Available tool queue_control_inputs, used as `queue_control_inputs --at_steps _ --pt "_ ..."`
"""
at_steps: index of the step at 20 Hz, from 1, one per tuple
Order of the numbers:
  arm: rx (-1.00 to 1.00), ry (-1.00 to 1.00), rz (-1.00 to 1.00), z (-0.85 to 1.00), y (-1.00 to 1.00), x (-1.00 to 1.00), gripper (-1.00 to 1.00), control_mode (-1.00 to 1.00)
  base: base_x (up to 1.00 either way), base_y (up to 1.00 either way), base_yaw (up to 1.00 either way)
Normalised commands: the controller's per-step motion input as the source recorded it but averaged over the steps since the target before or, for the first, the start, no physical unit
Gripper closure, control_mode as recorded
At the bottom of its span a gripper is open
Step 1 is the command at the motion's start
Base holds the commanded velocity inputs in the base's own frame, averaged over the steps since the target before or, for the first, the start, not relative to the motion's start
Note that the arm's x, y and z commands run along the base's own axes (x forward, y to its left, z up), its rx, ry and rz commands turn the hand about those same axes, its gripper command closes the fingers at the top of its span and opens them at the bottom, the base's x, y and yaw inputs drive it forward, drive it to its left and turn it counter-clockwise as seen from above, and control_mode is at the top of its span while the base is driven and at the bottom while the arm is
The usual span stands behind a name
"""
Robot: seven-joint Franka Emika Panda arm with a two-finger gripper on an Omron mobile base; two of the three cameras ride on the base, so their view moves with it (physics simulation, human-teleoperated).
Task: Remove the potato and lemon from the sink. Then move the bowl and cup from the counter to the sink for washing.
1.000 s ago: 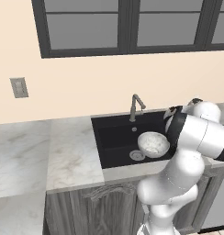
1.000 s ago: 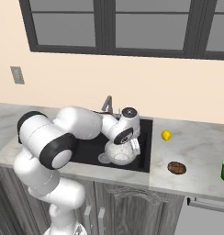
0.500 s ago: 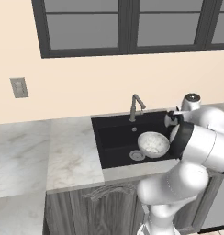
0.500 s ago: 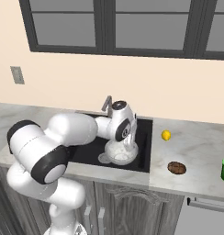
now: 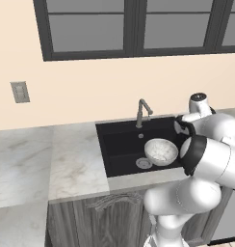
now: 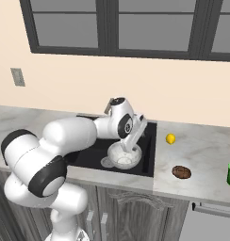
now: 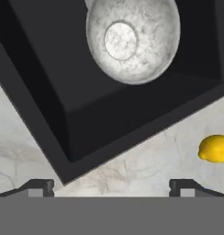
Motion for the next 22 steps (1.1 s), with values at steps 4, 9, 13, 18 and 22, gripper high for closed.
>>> queue_control_inputs --at_steps 4,9,13,18,22 --pt "0.12 0.02 -0.30 0.28 -0.13 -0.11 -1.00 -1.00 0.00 0.00 0.00" --pt "0.12 0.00 -0.22 0.28 -0.10 -0.17 -1.00 -1.00 0.00 0.00 0.00" --pt "0.03 -0.04 -0.20 0.31 -0.03 -0.16 -1.00 -1.00 0.00 0.00 0.00" --pt "0.01 -0.03 -0.13 0.35 -0.08 -0.17 -1.00 -1.00 0.00 0.00 0.00" --pt "0.00 0.00 -0.16 0.26 -0.13 -0.11 -1.00 -1.00 0.00 0.00 0.00"
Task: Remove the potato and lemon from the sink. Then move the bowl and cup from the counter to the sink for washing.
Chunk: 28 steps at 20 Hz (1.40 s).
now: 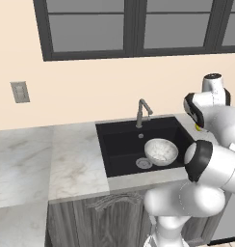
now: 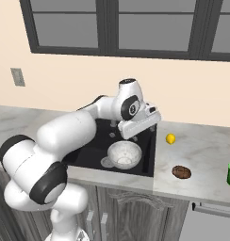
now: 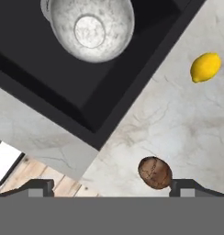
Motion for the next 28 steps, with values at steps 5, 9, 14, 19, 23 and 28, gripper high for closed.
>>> queue_control_inputs --at_steps 5,9,14,19,23,28 --pt "0.03 0.00 -0.17 0.13 -0.13 -0.11 -1.00 -1.00 0.00 0.00 0.00" --pt "0.09 -0.05 -0.16 0.00 -0.14 -0.13 -1.00 -1.00 0.00 0.00 0.00" --pt "0.07 -0.16 -0.09 -0.03 -0.13 -0.11 -1.00 -1.00 0.00 0.00 0.00" --pt "0.02 -0.29 -0.02 -0.05 -0.18 -0.13 -1.00 -1.00 0.00 0.00 0.00" --pt "0.00 -0.11 -0.12 -0.09 -0.18 -0.03 -1.00 -1.00 0.00 0.00 0.00" --pt "0.00 0.05 -0.23 -0.03 -0.16 0.06 -1.00 -1.00 0.00 0.00 0.00"
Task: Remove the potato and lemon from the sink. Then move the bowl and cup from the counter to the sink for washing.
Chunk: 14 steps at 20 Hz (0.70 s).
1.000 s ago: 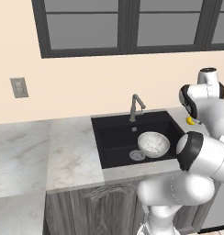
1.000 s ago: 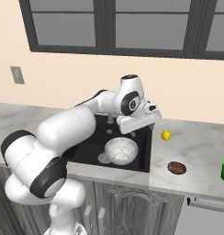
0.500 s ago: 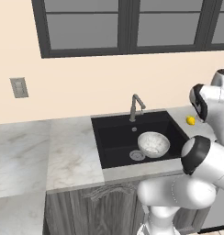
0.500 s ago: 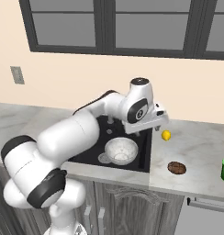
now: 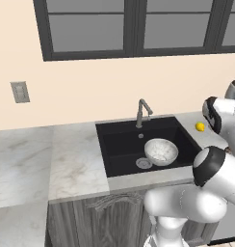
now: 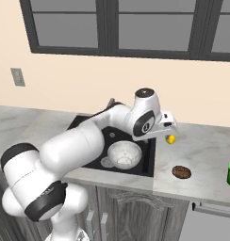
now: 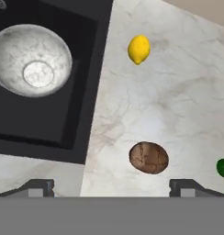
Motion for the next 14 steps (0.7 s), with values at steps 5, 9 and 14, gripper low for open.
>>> queue_control_inputs --at_steps 5,9,14 --pt "0.00 0.09 -0.23 0.00 -0.16 0.07 -1.00 -1.00 0.00 0.00 0.00" --pt "0.00 0.06 -0.16 -0.03 -0.27 0.01 -1.00 -1.00 0.00 0.00 0.00" --pt "0.00 0.00 -0.08 0.00 -0.34 0.00 -1.00 -1.00 0.00 0.00 0.00"
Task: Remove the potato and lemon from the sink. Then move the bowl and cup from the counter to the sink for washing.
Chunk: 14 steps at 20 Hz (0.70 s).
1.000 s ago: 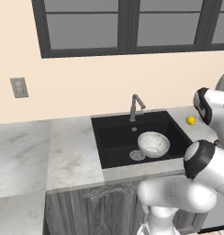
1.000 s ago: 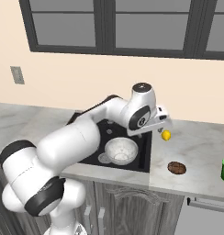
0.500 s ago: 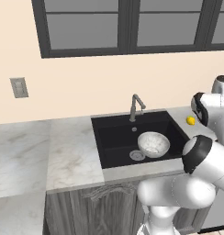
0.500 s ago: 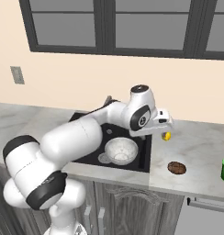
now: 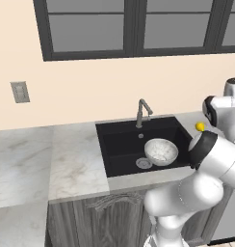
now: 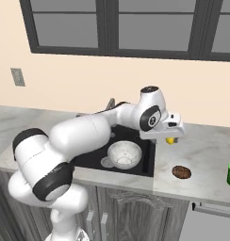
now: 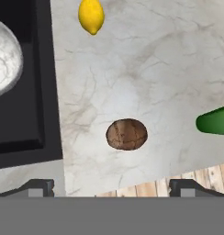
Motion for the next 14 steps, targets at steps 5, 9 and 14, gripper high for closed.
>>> queue_control_inputs --at_steps 5,9,14 --pt "0.02 0.00 -0.08 -0.01 -0.36 -0.03 -1.00 -1.00 0.00 0.00 0.00" --pt "0.03 0.00 -0.05 -0.02 -0.34 0.00 -1.00 -1.00 0.00 0.00 0.00" --pt "0.04 0.00 -0.02 -0.01 -0.33 0.01 -1.00 -1.00 0.00 0.00 0.00"
